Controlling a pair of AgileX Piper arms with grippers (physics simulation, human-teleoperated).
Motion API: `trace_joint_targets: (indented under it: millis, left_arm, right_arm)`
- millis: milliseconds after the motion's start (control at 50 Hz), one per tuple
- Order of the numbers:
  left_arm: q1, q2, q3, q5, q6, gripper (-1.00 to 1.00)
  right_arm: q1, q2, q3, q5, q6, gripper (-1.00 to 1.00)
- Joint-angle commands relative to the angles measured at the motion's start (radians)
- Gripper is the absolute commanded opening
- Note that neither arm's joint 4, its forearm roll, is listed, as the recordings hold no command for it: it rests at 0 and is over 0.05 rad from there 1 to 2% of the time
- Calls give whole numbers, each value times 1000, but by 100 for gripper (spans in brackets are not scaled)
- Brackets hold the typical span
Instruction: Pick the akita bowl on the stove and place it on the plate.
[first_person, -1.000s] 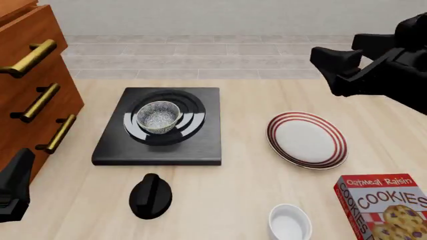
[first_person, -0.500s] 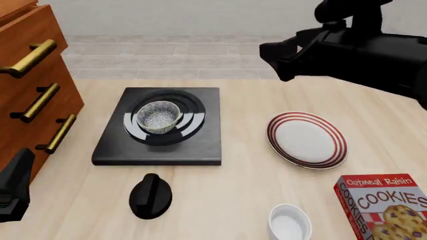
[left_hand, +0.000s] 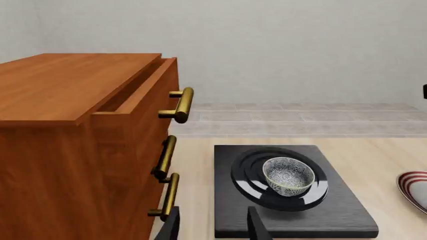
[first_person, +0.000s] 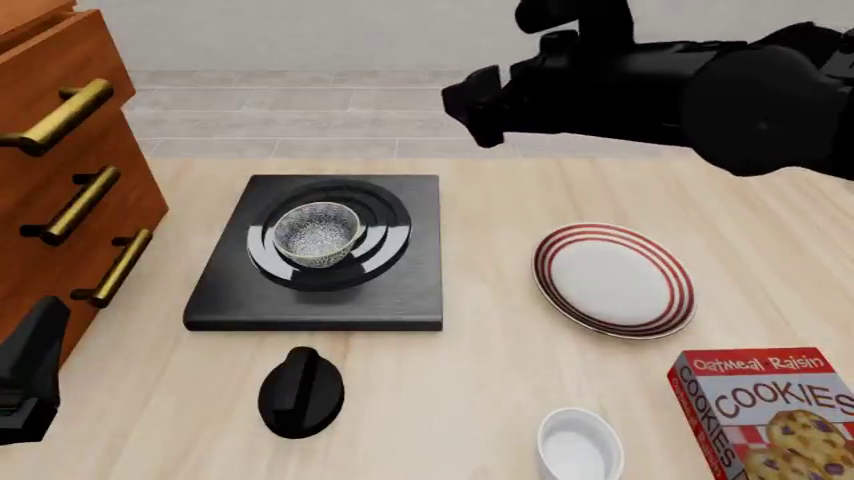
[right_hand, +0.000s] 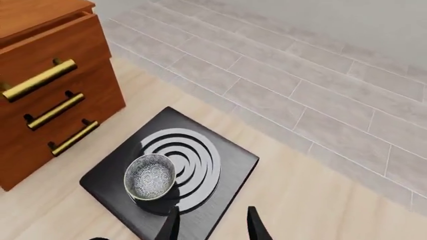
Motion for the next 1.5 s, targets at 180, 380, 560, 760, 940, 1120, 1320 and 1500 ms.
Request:
trace_joint_targets:
  millis: [180,380,560,760,940,1120,1320,1500]
  left_arm:
    - [0,0,0,0,0,100]
    - [0,0,0,0,0,100]
    - [0,0,0,0,0,100]
    - [0,0,0,0,0,100]
    - [0,0,0,0,0,100]
    - [0,0,0,0,0,100]
    - [0,0,0,0,0,100]
    - [0,0,0,0,0,100]
  right_arm:
    - [50,158,-154,45,22,100]
    - [76,244,-243,77,35,100]
    - [86,322,-308,89,43,100]
    - [98,402,-349,103,72,100]
    - [92,437,-345,82,76,100]
    - [94,487,-386,109,85,100]
    - [109,529,-425,137,76,100]
    - [109,566,-451,144,78,100]
